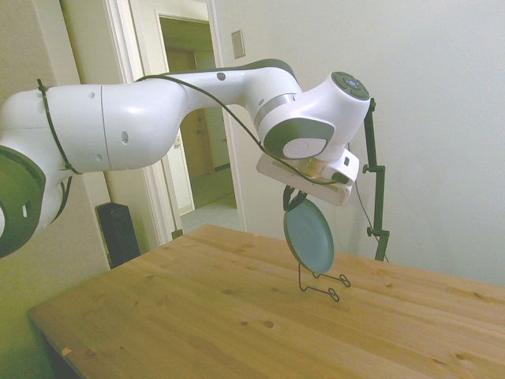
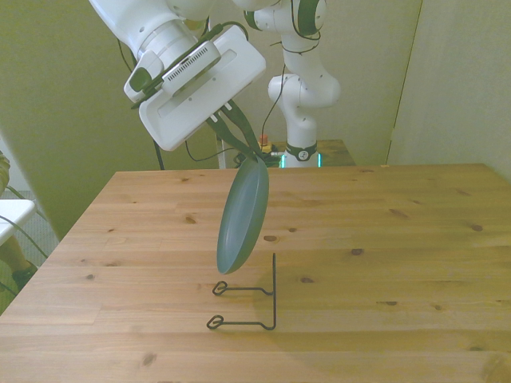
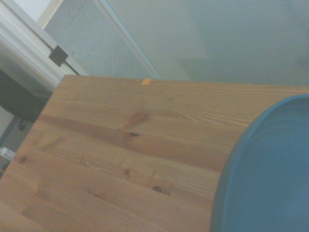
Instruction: Load the plate
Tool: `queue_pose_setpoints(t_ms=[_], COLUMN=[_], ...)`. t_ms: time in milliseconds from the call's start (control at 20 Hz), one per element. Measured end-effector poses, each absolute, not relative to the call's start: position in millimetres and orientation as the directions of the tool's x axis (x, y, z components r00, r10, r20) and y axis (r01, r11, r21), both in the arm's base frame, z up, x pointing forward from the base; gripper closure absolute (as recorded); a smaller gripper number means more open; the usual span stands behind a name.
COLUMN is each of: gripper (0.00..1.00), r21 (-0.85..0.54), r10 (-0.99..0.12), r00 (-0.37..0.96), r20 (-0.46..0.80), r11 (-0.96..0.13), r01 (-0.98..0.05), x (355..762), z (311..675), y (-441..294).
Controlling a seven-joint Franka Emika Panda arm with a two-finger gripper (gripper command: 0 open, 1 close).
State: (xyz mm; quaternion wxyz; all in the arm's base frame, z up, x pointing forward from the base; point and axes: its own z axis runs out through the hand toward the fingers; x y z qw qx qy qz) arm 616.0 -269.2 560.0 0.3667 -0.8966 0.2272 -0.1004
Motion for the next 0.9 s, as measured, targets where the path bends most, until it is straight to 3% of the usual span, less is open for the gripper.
queue_pose_setpoints(t_ms=[900], gripper=[1.0], r21=[-0.792], r10=[-0.493], r00=[0.87], r20=[-0.032], r11=[-0.519], r01=[-0.323], x=[636.4], z=[523.9], y=[-265.2])
